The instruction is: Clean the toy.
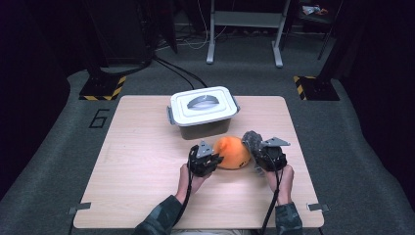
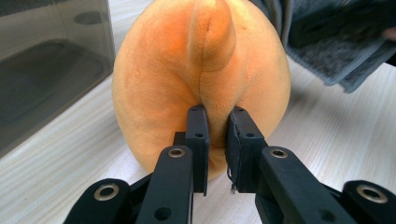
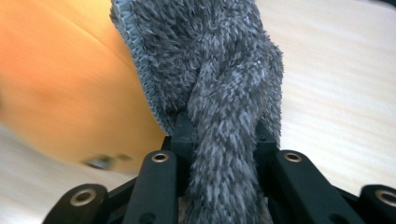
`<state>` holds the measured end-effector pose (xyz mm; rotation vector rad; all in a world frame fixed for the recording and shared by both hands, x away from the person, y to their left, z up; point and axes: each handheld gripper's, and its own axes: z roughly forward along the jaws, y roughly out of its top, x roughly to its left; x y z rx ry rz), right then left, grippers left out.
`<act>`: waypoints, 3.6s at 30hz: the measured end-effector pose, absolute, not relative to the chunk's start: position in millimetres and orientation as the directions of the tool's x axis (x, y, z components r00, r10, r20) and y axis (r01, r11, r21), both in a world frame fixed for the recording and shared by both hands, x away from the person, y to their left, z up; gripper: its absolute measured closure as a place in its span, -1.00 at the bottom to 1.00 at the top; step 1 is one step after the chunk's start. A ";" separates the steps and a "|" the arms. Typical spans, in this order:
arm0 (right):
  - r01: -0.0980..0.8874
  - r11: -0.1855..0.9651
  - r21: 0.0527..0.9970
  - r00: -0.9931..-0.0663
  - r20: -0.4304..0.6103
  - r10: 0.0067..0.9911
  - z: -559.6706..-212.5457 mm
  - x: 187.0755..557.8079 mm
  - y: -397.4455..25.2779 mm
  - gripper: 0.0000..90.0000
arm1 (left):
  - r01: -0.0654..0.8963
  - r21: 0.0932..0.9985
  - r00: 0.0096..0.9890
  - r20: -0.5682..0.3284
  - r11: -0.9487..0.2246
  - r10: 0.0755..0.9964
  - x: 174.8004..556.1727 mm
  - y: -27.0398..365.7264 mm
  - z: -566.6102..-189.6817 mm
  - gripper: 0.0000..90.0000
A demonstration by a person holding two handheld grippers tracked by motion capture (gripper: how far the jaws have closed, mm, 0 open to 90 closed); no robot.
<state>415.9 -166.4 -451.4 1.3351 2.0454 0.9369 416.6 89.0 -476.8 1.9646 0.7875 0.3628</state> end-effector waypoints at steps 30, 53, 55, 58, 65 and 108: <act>0.581 0.301 0.756 -0.410 -0.048 0.911 -462.9 425.3 -158.4 0.59 | 0.378 0.835 0.748 -0.020 -0.401 0.664 423.8 87.8 -489.4 0.35; 0.462 0.269 0.845 -0.464 -0.028 0.886 -422.2 406.8 -148.4 0.57 | 0.322 0.858 0.767 0.011 -0.400 0.641 413.1 90.8 -467.4 0.75; 0.450 0.289 0.845 -0.485 -0.041 0.874 -418.5 406.3 -140.5 0.57 | 0.322 0.858 0.767 0.012 -0.401 0.641 413.1 90.4 -467.4 0.75; 0.458 0.329 0.825 -0.495 -0.070 0.866 -423.5 411.3 -133.6 0.57 | 0.329 0.854 0.768 0.007 -0.404 0.641 414.2 90.8 -468.6 0.75; 0.509 0.309 0.803 -0.472 -0.040 0.881 -439.0 418.6 -145.3 0.57 | 0.338 0.856 0.763 -0.006 -0.391 0.647 415.2 91.0 -470.7 0.74; 0.674 0.285 0.681 -0.385 -0.006 0.923 -489.7 436.5 -168.6 0.56 | 0.342 0.863 0.757 -0.018 -0.373 0.654 416.6 91.8 -474.2 0.72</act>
